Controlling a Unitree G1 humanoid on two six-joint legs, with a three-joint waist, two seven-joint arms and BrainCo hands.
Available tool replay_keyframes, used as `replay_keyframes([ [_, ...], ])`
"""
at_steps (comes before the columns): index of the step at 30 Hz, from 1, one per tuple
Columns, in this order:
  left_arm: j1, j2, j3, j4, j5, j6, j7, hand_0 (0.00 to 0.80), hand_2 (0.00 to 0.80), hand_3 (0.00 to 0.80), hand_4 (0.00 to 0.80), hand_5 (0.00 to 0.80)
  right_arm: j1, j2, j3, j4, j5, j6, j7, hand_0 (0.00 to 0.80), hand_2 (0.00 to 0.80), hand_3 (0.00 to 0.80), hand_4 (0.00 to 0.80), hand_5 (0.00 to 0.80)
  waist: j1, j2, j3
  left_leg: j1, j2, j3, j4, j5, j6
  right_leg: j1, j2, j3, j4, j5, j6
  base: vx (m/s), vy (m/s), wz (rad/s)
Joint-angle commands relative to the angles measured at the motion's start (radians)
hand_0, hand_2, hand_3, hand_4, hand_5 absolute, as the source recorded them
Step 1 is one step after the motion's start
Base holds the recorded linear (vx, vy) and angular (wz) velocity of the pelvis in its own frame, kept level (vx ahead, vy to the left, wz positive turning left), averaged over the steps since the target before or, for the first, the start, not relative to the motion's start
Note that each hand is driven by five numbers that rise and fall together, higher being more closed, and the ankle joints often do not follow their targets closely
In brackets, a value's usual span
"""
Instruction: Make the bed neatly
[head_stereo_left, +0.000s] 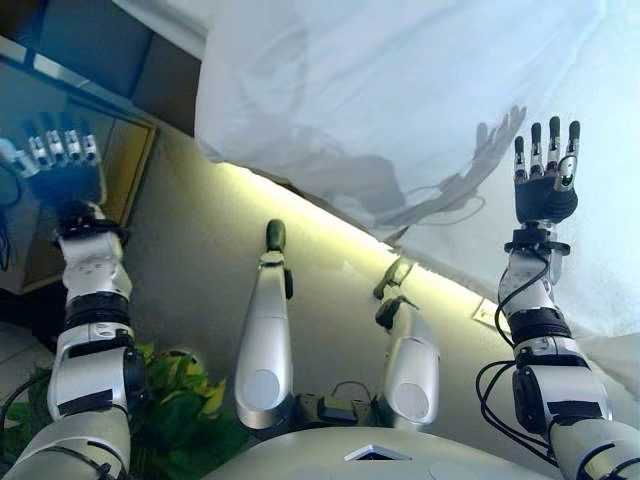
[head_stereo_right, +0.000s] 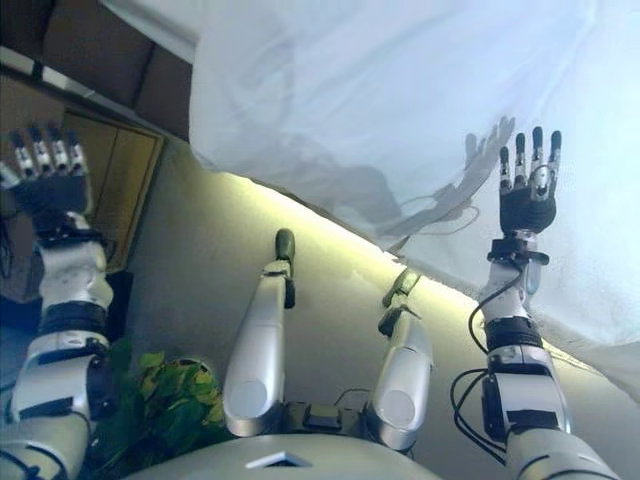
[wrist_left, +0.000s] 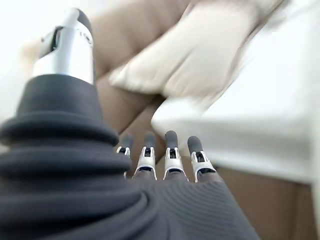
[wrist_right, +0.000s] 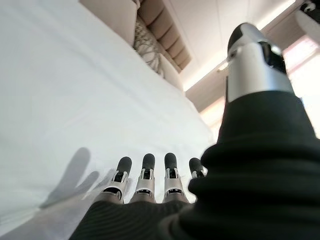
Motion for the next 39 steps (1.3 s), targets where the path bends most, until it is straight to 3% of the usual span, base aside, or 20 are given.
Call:
replay_keyframes([
  [1,0.046,-0.026,-0.042,-0.053,0.152,-0.063,-0.065,0.0,0.0,0.0,0.0,0.0,0.047,0.007,-0.034,-0.017,-0.051,-0.035,-0.078,0.0,0.0,0.0,0.0,0.0,0.039,-0.03,-0.091,0.055,-0.052,0.028,-0.02,-0.052,0.003,0.102,-0.051,0.018,-0.04,0.035,0.037,0.134,-0.199,0.07],
  [4,0.089,-0.062,-0.09,-0.097,0.252,-0.094,-0.056,0.0,0.0,0.0,0.0,0.0,0.075,0.025,-0.011,-0.021,-0.131,-0.05,-0.161,0.0,0.0,0.0,0.0,0.0,0.044,-0.039,-0.123,0.133,-0.039,0.032,-0.051,-0.062,0.001,0.18,-0.029,0.018,-0.09,0.044,0.041,0.11,-0.176,0.02],
  [6,0.126,-0.087,-0.128,-0.114,0.314,-0.125,-0.038,0.0,0.0,0.0,0.0,0.0,0.101,0.035,0.004,-0.028,-0.152,-0.05,-0.195,0.0,0.0,0.0,0.0,0.0,0.043,-0.047,-0.147,0.185,-0.037,0.048,-0.084,-0.037,0.009,0.22,-0.026,0.006,-0.126,0.07,0.031,0.07,-0.107,0.0],
  [12,0.245,-0.152,-0.178,-0.132,0.467,-0.129,-0.012,0.0,0.0,0.0,0.0,0.0,0.206,0.081,-0.003,-0.061,-0.202,-0.013,-0.28,0.0,0.0,0.0,0.0,0.0,0.028,-0.05,-0.258,0.371,-0.021,0.081,-0.197,-0.029,0.014,0.326,-0.002,0.034,-0.193,0.075,0.035,0.138,-0.041,-0.05],
  [22,0.357,-0.179,-0.247,-0.117,0.692,-0.031,0.079,0.0,0.0,0.0,0.0,0.0,0.343,0.137,0.04,-0.06,-0.329,0.0,-0.35,0.0,0.0,0.0,0.0,0.0,-0.006,-0.046,-0.421,0.573,0.001,0.153,-0.405,0.038,0.014,0.393,0.035,0.058,-0.242,0.072,0.034,0.08,-0.004,-0.09],
  [26,0.399,-0.197,-0.296,-0.133,0.761,-0.034,0.105,0.0,0.0,0.0,0.0,0.0,0.371,0.157,0.082,-0.096,-0.356,0.017,-0.383,0.0,0.0,0.0,0.0,0.0,-0.015,-0.04,-0.446,0.613,0.011,0.173,-0.433,0.052,0.01,0.41,0.046,0.06,-0.245,0.063,0.031,-0.02,0.0,-0.1],
  [29,0.436,-0.184,-0.25,-0.167,0.818,-0.011,0.102,0.0,0.0,0.0,0.0,0.0,0.436,0.146,0.035,-0.104,-0.357,0.072,-0.308,0.0,0.0,0.0,0.0,0.0,-0.031,-0.044,-0.46,0.628,0.019,0.198,-0.463,0.067,0.001,0.411,0.057,0.061,-0.25,0.06,0.028,-0.057,-0.026,-0.15],
  [33,0.476,-0.173,-0.229,-0.272,0.804,0.011,0.129,0.0,0.0,0.0,0.0,0.0,0.559,0.169,0.044,-0.264,-0.432,0.091,-0.307,0.0,0.0,0.0,0.0,0.0,-0.066,-0.041,-0.475,0.639,0.012,0.215,-0.501,0.079,0.008,0.413,0.065,0.051,-0.255,0.052,0.031,-0.09,0.002,-0.02],
  [39,0.482,-0.153,-0.26,-0.28,0.866,-0.041,0.135,0.0,0.0,0.0,0.0,0.0,0.582,0.16,0.068,-0.3,-0.484,0.097,-0.341,0.0,0.0,0.0,0.0,0.0,-0.088,-0.03,-0.481,0.656,-0.006,0.219,-0.483,0.069,0.017,0.417,0.049,0.077,-0.229,0.059,0.032,-0.016,0.045,-0.06],
])
